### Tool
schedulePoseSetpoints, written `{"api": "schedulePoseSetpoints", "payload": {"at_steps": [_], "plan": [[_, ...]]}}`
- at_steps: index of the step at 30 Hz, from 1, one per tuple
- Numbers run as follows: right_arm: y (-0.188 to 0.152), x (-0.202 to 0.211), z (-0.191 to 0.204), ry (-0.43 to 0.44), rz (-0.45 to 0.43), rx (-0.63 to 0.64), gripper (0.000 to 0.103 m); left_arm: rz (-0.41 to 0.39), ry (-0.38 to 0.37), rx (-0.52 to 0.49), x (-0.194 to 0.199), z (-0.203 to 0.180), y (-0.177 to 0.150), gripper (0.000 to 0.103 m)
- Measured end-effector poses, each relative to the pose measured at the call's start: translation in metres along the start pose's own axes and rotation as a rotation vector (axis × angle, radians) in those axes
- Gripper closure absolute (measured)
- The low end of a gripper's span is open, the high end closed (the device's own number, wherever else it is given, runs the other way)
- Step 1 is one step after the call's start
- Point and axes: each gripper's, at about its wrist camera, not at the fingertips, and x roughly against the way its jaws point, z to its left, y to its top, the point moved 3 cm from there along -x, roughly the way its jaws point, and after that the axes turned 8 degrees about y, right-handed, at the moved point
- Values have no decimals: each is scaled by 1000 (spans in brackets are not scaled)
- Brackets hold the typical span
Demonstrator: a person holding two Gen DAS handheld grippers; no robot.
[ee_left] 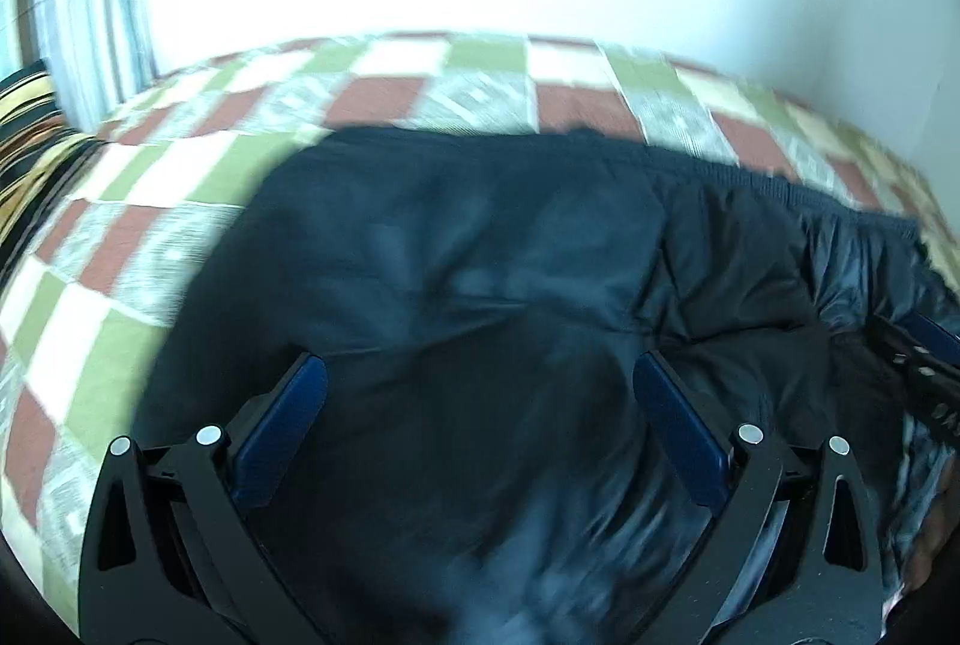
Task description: Fold large clothes
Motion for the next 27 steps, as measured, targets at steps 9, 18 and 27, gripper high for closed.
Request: {"api": "schedulePoseSetpoints", "payload": {"at_steps": [9,18,27], "plan": [[-27,66,-109,-74,-7,-118,21,1,23,163,70,129,-73,2],[-60,45,-155,13,91,-259,21,114,-215,337,57,142,-121,2],[-74,24,-166,96,122,-345,15,133,-212,335,28,123,-115,2]]}}
